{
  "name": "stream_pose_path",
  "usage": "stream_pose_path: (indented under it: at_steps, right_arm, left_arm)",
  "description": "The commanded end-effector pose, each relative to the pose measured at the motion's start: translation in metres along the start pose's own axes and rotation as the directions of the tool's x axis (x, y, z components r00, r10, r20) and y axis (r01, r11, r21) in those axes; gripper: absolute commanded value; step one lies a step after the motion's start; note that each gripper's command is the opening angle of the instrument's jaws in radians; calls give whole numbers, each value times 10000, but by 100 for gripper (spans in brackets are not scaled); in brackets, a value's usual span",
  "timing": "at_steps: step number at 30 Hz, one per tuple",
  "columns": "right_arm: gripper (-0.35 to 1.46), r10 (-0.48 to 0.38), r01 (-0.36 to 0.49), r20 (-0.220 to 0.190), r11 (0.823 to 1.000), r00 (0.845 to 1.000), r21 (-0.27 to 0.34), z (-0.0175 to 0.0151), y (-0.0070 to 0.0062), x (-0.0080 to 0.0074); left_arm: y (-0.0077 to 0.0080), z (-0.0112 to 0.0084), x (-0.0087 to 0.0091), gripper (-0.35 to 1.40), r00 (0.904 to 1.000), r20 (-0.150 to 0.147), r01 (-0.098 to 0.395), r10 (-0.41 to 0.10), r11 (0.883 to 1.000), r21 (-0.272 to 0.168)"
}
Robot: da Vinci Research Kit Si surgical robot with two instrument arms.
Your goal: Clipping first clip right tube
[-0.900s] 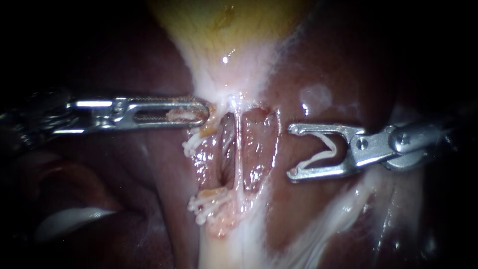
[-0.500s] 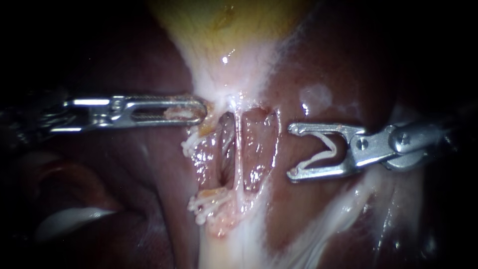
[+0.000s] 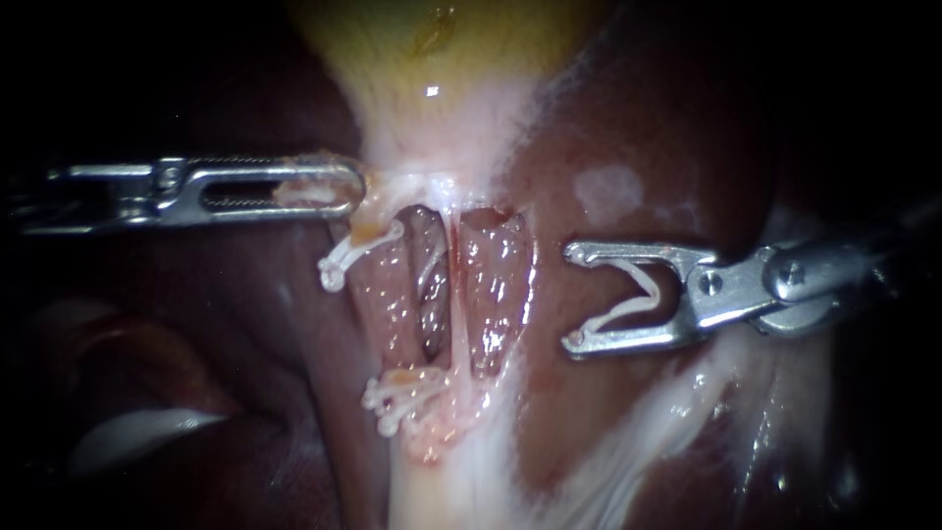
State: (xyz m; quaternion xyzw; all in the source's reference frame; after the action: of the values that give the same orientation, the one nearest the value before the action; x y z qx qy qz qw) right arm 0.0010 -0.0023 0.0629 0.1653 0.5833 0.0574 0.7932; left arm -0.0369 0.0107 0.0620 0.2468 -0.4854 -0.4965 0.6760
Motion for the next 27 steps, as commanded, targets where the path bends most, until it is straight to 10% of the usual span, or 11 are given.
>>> stream_pose_path:
  at_steps: [1, 27]
  right_arm:
    - [50, -10, 10, -11, 10000, 10000, 25, 2, -1, 0]
    - [49, 2859, -2857, -43, 9580, 9582, 245, 106, 10, -55]
  left_arm:
    - [0, 1, 0, -35, 10000, 0, -4, 4, 10000, -6]
    - [-4, 1, 4, -35, 10000, 24, -10, 10, 10000, -45]
